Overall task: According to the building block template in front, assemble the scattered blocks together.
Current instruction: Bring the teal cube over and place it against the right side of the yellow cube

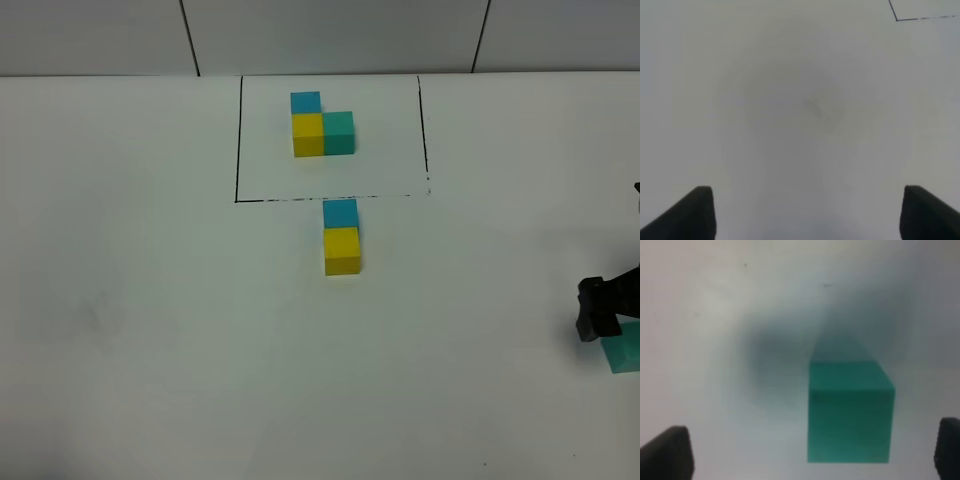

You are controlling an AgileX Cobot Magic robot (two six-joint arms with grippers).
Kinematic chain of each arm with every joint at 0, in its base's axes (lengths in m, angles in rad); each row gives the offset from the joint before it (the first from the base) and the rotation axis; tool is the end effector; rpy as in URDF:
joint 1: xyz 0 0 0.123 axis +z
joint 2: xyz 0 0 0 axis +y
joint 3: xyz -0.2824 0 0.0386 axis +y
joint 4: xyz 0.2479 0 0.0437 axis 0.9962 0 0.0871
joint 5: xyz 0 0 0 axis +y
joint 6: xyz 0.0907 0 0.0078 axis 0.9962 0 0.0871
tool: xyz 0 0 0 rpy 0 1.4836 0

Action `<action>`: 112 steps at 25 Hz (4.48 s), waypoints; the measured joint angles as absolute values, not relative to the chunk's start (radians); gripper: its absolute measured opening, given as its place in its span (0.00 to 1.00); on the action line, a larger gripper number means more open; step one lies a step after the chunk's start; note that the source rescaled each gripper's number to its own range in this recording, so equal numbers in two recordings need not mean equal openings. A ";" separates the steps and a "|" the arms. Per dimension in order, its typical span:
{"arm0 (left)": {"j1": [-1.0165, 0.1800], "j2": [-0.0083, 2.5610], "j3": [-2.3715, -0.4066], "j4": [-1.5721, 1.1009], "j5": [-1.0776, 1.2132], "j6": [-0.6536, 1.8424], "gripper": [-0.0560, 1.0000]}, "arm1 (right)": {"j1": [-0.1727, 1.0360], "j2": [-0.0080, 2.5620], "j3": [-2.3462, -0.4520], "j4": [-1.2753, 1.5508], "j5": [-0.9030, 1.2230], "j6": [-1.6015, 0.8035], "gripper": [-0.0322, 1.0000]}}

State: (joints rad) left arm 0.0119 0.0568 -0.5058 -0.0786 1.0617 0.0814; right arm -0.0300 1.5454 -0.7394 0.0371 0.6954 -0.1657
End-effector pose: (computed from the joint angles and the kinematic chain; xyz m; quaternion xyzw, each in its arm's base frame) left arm 0.0032 -0.0062 0.2790 0.0306 0.8653 -0.0160 0.5001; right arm 0.2486 -0.0053 0.1678 -0.0543 0.9954 0.0053 0.0791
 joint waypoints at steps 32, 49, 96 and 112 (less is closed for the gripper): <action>0.012 0.057 -0.506 -0.079 1.062 0.082 0.99 | -0.085 1.759 -0.716 0.034 0.598 -0.251 0.23; 0.012 0.057 -0.506 -0.079 1.062 0.082 0.99 | 0.194 1.751 -0.987 -0.108 0.774 -0.972 0.04; 0.012 0.057 -0.506 -0.079 1.062 0.082 0.99 | 0.501 2.267 -1.640 -0.036 0.976 -1.055 0.04; 0.012 0.057 -0.506 -0.079 1.062 0.081 0.99 | 0.521 2.272 -1.641 -0.043 0.930 -1.053 0.04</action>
State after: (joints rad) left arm 0.0119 0.0568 -0.5058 -0.0786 1.0617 0.0813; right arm 0.5208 2.2724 -1.6406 -0.0431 0.9300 -1.0528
